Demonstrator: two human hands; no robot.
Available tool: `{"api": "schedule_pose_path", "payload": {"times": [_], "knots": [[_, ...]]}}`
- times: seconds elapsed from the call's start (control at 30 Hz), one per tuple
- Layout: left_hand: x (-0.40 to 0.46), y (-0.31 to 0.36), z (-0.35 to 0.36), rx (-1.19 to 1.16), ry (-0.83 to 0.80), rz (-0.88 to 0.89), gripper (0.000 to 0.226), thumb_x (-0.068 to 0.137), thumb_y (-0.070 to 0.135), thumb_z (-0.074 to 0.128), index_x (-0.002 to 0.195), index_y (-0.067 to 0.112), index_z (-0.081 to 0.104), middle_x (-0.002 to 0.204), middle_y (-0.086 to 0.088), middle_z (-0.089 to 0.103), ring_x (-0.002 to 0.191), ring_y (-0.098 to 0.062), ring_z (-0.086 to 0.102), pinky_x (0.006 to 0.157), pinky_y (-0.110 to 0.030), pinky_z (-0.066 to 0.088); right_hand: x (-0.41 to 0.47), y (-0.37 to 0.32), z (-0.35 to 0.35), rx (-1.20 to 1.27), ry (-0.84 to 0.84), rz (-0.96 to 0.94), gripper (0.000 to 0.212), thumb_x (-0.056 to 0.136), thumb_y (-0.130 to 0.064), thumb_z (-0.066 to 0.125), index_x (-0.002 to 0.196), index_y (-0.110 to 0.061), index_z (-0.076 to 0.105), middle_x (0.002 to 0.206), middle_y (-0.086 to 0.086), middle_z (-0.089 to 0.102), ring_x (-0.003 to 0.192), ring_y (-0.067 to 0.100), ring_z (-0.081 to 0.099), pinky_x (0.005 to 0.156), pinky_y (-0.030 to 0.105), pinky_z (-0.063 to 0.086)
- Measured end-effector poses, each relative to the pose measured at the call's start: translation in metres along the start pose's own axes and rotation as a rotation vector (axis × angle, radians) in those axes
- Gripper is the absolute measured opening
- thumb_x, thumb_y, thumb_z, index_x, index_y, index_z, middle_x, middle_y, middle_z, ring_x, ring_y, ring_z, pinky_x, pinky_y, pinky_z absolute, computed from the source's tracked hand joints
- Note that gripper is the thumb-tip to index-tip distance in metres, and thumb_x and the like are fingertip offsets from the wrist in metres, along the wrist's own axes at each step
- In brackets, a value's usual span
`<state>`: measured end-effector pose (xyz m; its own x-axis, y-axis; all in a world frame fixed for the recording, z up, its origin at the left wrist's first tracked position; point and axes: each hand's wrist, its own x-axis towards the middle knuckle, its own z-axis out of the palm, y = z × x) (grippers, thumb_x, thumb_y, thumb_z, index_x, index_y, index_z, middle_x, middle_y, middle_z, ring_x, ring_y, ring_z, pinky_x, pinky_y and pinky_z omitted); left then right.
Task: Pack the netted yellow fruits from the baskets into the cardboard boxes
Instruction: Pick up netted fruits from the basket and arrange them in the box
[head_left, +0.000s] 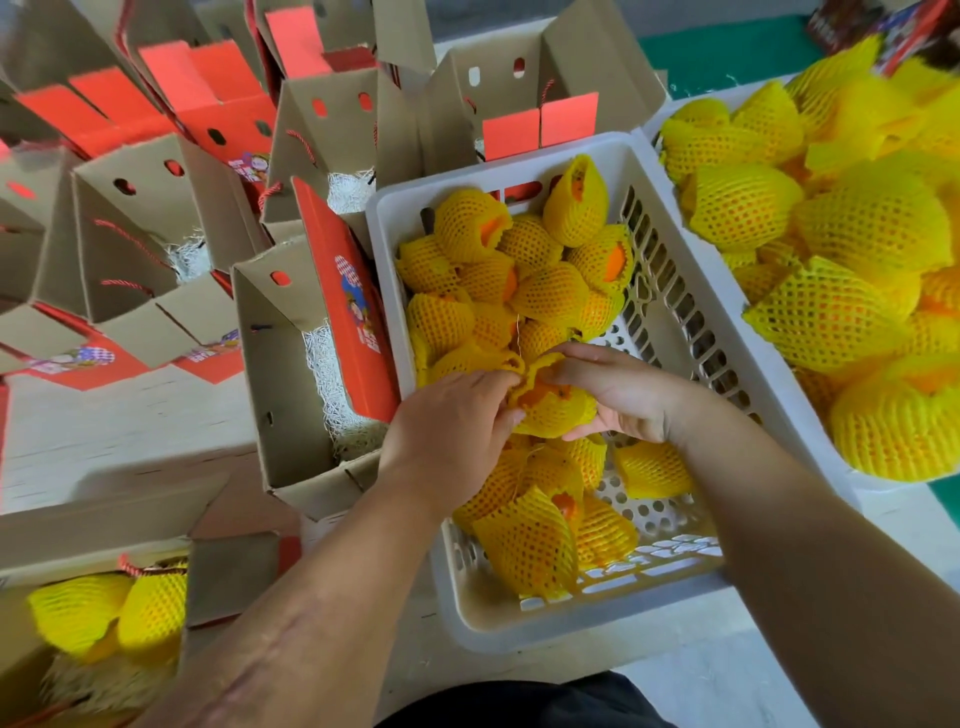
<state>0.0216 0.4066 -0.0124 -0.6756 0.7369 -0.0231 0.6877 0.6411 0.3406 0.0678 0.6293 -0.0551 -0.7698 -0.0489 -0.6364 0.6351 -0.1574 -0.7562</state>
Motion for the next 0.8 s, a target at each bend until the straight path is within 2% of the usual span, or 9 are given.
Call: {"api": "schedule_pose_path", "payload": {"times": [0.1, 0.17, 0.23, 0.3, 0.37, 0.47, 0.53, 0.63, 0.8], "knots": [[0.0, 0.0, 0.0, -0.016, 0.022, -0.013, 0.038, 0.102, 0.046, 0.056, 0.136, 0.029, 0.058, 0.109, 0.013, 0.068, 0.105, -0.014, 0.063, 0.076, -0.032, 0.051, -0.002, -0.001, 0.003, -0.069, 0.014, -0.044, 0.035, 0.08, -0.039, 0.075, 0.114, -0.032, 0.074, 0.117, 0.003, 0.074, 0.101, 0.021, 0.075, 0.076, 0.04, 0.062], [0.0, 0.001, 0.0, -0.024, 0.016, -0.029, 0.056, 0.099, 0.059, 0.053, 0.146, 0.029, 0.048, 0.114, 0.012, 0.065, 0.109, -0.014, 0.061, 0.076, -0.03, 0.05, -0.004, 0.0, 0.003, -0.117, 0.014, -0.066, 0.033, 0.087, -0.033, 0.074, 0.12, -0.031, 0.07, 0.12, 0.008, 0.073, 0.1, 0.024, 0.074, 0.081, 0.044, 0.063], [0.0, 0.002, 0.0, 0.004, -0.019, -0.027, 0.076, 0.093, 0.074, 0.044, 0.155, 0.03, 0.036, 0.127, 0.009, 0.06, 0.118, -0.014, 0.057, 0.081, -0.033, 0.053, -0.004, 0.001, 0.003, -0.176, -0.035, -0.087, 0.04, 0.084, -0.028, 0.074, 0.123, -0.032, 0.066, 0.118, 0.011, 0.073, 0.105, 0.031, 0.072, 0.091, 0.051, 0.06], [-0.001, 0.001, 0.0, 0.03, -0.025, -0.001, 0.066, 0.095, 0.073, 0.043, 0.147, 0.032, 0.046, 0.126, 0.01, 0.062, 0.117, -0.014, 0.059, 0.081, -0.033, 0.053, -0.005, 0.001, 0.006, -0.212, -0.089, -0.1, 0.049, 0.08, -0.025, 0.074, 0.127, -0.031, 0.063, 0.109, 0.01, 0.075, 0.104, 0.033, 0.071, 0.094, 0.053, 0.056], [-0.002, -0.001, 0.001, -0.014, 0.019, 0.029, 0.042, 0.101, 0.058, 0.05, 0.13, 0.03, 0.061, 0.117, 0.011, 0.066, 0.109, -0.014, 0.062, 0.076, -0.032, 0.051, -0.005, 0.001, 0.009, -0.183, -0.098, -0.089, 0.056, 0.077, -0.025, 0.076, 0.13, -0.029, 0.058, 0.105, 0.008, 0.075, 0.097, 0.026, 0.07, 0.088, 0.049, 0.055], [-0.003, -0.001, 0.001, -0.025, 0.081, 0.035, 0.02, 0.103, 0.033, 0.057, 0.119, 0.025, 0.066, 0.107, 0.009, 0.068, 0.098, -0.016, 0.063, 0.068, -0.027, 0.042, -0.004, 0.0, 0.009, -0.146, -0.034, -0.086, 0.067, 0.071, -0.029, 0.083, 0.131, -0.034, 0.054, 0.117, 0.013, 0.066, 0.1, 0.024, 0.067, 0.077, 0.039, 0.054], [-0.003, 0.0, 0.001, 0.001, 0.096, 0.031, 0.015, 0.103, 0.029, 0.058, 0.114, 0.024, 0.065, 0.1, 0.009, 0.068, 0.092, -0.017, 0.063, 0.066, -0.026, 0.036, -0.003, 0.001, 0.01, -0.188, 0.033, -0.08, 0.066, 0.076, -0.031, 0.087, 0.131, -0.039, 0.051, 0.126, 0.009, 0.057, 0.105, 0.024, 0.066, 0.074, 0.035, 0.056], [-0.002, 0.002, 0.001, 0.023, 0.093, 0.013, 0.012, 0.103, 0.029, 0.056, 0.113, 0.024, 0.062, 0.096, 0.01, 0.066, 0.088, -0.016, 0.061, 0.064, -0.026, 0.033, -0.001, 0.002, 0.014, -0.216, 0.125, -0.068, 0.067, 0.08, -0.035, 0.086, 0.133, -0.043, 0.047, 0.125, 0.0, 0.049, 0.106, 0.02, 0.064, 0.067, 0.031, 0.059], [-0.002, 0.001, 0.002, 0.024, 0.11, 0.027, 0.01, 0.101, 0.03, 0.057, 0.107, 0.022, 0.059, 0.088, 0.015, 0.052, 0.08, -0.018, 0.058, 0.056, -0.029, 0.033, 0.003, -0.001, 0.012, -0.045, 0.174, -0.035, 0.065, 0.082, -0.033, 0.085, 0.135, -0.042, 0.049, 0.124, 0.001, 0.061, 0.111, 0.024, 0.065, 0.066, 0.034, 0.058]]}}
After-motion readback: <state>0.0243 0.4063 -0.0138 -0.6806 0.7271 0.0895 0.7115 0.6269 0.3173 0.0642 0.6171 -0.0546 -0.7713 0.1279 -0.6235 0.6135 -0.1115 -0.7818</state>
